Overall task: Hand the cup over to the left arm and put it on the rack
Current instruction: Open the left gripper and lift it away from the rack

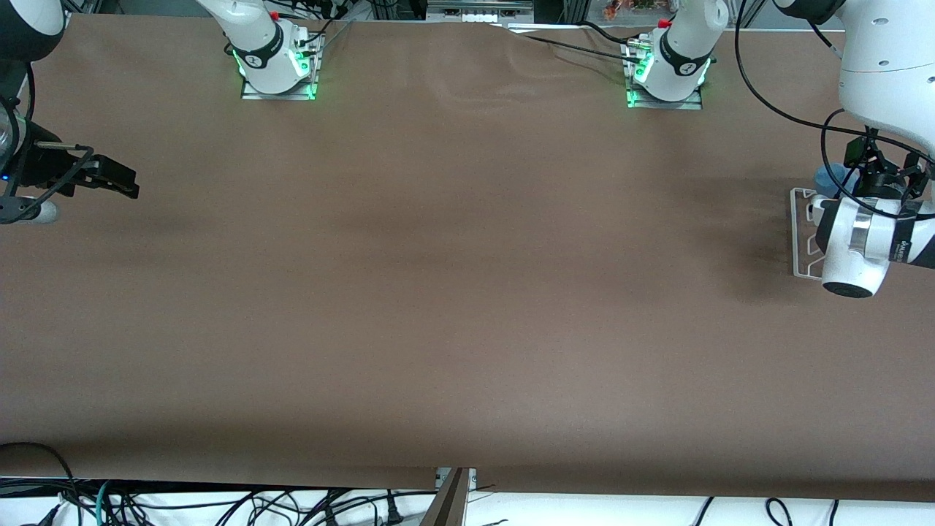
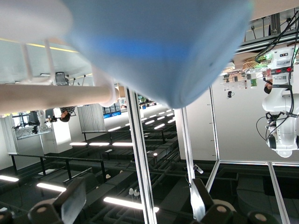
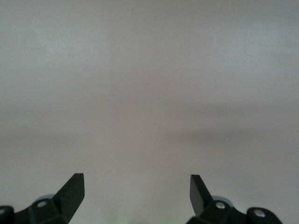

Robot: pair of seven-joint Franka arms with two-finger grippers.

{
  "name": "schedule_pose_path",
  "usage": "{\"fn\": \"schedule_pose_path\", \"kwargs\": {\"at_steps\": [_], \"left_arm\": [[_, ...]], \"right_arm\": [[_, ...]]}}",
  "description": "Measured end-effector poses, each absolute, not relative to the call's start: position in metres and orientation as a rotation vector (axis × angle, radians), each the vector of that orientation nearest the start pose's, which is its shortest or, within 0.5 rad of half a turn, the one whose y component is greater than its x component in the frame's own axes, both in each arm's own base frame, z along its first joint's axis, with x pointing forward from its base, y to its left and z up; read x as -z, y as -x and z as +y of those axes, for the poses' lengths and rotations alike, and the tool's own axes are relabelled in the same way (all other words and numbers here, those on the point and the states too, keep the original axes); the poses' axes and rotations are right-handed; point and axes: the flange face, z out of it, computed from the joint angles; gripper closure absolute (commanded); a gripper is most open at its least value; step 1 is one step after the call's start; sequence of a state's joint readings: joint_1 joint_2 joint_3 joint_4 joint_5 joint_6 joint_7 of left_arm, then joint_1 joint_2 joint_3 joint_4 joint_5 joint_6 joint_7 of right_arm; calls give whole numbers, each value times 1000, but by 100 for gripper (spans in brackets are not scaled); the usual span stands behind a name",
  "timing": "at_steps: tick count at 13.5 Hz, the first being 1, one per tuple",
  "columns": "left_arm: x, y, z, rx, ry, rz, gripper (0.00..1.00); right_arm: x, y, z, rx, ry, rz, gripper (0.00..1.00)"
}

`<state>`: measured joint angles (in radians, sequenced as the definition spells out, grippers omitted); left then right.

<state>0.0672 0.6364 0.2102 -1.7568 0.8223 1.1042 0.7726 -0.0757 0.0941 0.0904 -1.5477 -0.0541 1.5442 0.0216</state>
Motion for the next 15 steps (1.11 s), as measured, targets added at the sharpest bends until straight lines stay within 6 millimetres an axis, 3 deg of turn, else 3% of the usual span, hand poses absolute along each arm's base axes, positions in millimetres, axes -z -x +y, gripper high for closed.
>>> {"fn": "schedule_pose_path", "kwargs": {"at_steps": [3,5,9,12,15], "left_arm": [[-251,-492,231,-2017,1991,655,0],[-275,-502,223,-1939,2122,647,0],[-377,-518,207,-1637,2439,640,0],[-451,-528,183,-1364,2612,677,0],[-514,-543,158,-950,2734,780,0]], "right_arm": [[-580,-578,0,-154,3185,9,0],[-580,-578,0,-153,3185,9,0],[-580,-578,0,-153,3185,9,0],[-581,-578,0,-152,3185,10,0],[-581,-578,0,-152,3185,10,0]]}}
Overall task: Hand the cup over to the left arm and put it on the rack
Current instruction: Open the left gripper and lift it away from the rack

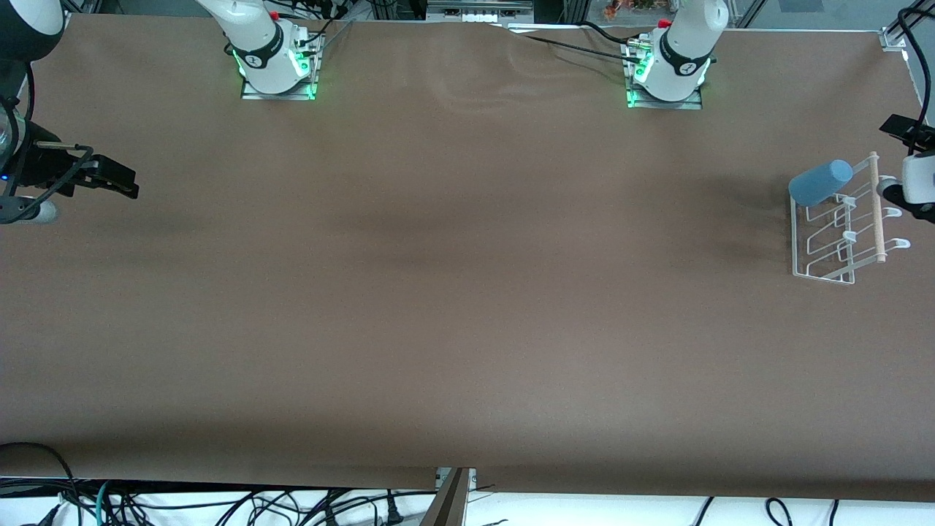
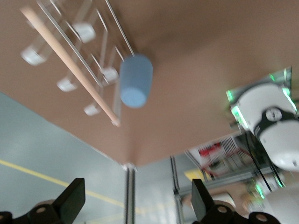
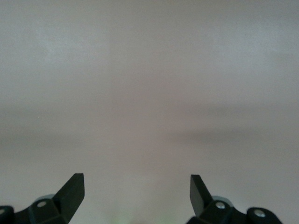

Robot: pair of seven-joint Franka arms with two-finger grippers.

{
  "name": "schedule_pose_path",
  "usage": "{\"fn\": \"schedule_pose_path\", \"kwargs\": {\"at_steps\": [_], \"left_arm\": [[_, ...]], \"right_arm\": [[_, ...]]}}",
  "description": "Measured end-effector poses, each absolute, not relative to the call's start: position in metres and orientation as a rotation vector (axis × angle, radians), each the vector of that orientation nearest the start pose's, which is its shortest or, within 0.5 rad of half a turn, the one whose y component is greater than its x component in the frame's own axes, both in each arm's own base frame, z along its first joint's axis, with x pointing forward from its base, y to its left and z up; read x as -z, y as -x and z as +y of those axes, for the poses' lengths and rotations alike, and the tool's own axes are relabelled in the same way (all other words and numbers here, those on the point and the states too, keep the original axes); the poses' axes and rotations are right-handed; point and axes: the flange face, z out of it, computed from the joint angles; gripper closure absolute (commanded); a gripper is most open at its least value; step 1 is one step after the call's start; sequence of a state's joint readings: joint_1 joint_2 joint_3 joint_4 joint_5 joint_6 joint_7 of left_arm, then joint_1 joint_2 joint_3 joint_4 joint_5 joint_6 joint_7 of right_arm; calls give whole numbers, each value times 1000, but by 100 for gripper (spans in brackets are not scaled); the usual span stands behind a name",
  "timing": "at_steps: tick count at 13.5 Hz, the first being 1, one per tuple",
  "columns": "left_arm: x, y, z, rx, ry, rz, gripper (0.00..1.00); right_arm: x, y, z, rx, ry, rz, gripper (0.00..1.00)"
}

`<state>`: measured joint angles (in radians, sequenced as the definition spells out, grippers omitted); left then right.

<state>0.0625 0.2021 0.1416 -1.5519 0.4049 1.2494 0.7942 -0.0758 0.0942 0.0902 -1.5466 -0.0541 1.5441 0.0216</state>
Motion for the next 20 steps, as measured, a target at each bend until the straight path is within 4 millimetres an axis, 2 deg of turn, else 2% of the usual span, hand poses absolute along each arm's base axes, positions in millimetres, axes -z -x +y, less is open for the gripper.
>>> {"fn": "schedule_pose_path", "kwargs": {"at_steps": [2,4,7,9,12,16,17,20], "left_arm": [[-538,-553,137,-742,2742,851,0],[-562,-552,108,-596,2819,837,0],[-609,-539,84,-325,2998,544,0],[-629,-536,74,-162,3085,343,0],[-634,-544,51,-48,3164,61,0],[-637,-546,-12,-30,3162,-84,0],[-637,-546,-18,-29,3161,-101,0],[-635,-550,-17,21,3162,-123,0]], "right_arm": [[-581,-578,0,-152,3185,10,0],[-581,-578,0,-152,3185,10,0],[-581,-578,0,-152,3185,10,0],[-581,-578,0,-152,3185,10,0],[-581,-578,0,-152,3185,10,0],[-581,-578,0,-152,3185,10,0],[-581,-578,0,-152,3185,10,0],[-581,-578,0,-152,3185,10,0]]}}
